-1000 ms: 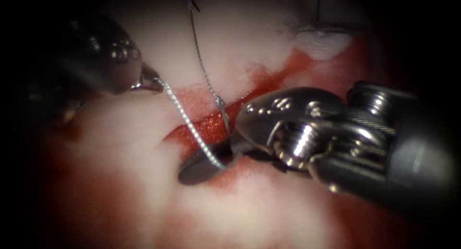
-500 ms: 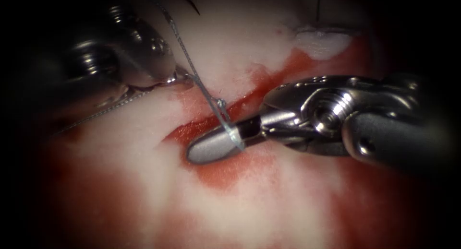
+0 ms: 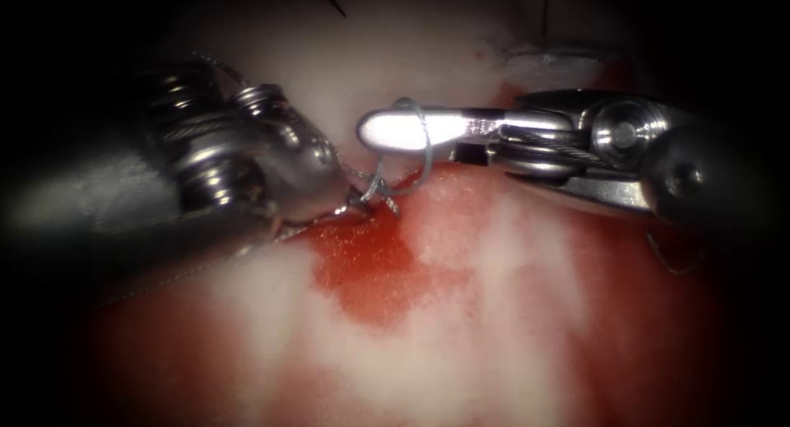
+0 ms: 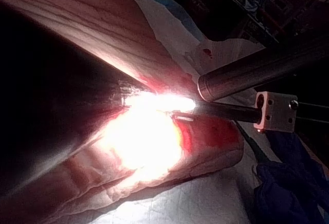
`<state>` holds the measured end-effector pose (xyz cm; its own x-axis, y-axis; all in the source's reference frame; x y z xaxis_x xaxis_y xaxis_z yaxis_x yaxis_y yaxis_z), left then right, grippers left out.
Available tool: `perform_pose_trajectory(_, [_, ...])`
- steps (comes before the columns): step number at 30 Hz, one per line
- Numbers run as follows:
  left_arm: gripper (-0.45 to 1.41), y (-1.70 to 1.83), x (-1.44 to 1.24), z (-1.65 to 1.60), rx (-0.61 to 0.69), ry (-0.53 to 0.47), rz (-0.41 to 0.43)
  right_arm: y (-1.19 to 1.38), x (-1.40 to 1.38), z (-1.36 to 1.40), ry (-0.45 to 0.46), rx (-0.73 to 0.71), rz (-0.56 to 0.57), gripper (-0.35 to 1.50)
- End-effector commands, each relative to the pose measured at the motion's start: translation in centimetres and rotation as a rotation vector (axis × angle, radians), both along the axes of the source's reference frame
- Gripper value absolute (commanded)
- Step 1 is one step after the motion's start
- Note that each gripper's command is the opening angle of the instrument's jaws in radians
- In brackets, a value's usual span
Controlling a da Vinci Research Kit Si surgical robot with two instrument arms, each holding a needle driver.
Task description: Wound Closure
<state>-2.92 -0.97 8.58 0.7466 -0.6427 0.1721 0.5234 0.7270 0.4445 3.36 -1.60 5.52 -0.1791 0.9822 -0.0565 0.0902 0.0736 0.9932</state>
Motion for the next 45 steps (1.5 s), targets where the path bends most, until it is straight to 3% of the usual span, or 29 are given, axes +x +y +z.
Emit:
perform_pose_trajectory(1, [-0.45,0.1,-0.07,-0.05,-0.002,-0.01,-0.004,0.08,0.12,-0.01,0.031,-0.005,0.011,-0.35])
perform_pose_trajectory(15, [-0.45,0.1,-0.12,-0.16,0.012,-0.025,-0.012,-0.08,0.46,-0.14,-0.058,-0.035,-0.031,-0.35])
perform_pose_trajectory(22, [-0.45,0.05,-0.1,-0.26,0.019,-0.024,-0.025,-0.03,0.52,-0.32,-0.409,-0.317,-0.081,-0.35])
perform_pose_trajectory(24, [-0.45,0.03,-0.12,-0.25,0.014,-0.02,-0.03,-0.04,0.53,-0.34,-0.47,-0.354,-0.088,-0.35])
perform_pose_trajectory(27, [-0.45,0.0,-0.15,-0.21,0.025,-0.011,-0.058,-0.09,0.59,-0.36,-0.672,-0.403,-0.128,-0.35])
perform_pose_trajectory(30, [-0.45,-0.02,-0.14,-0.14,0.063,0.011,-0.09,-0.13,0.68,-0.32,-0.737,-0.444,-0.161,-0.35])
perform_pose_trajectory(33, [-0.45,-0.04,-0.12,-0.07,0.075,0.029,-0.092,-0.17,0.78,-0.25,-0.756,-0.492,-0.203,-0.27])
perform_pose_trajectory(35, [-0.45,-0.04,-0.1,-0.07,0.079,0.04,-0.091,-0.19,0.85,-0.22,-0.761,-0.493,-0.203,-0.1])
perform_pose_trajectory(41, [-0.45,-0.04,-0.01,-0.06,0.109,0.052,-0.119,-0.07,0.94,-0.32,-0.774,-0.578,-0.223,-0.1])
perform_pose_trajectory(45, [-0.45,-0.04,0.01,-0.06,0.117,0.057,-0.119,-0.04,0.94,-0.4,-0.77,-0.602,-0.229,-0.35])
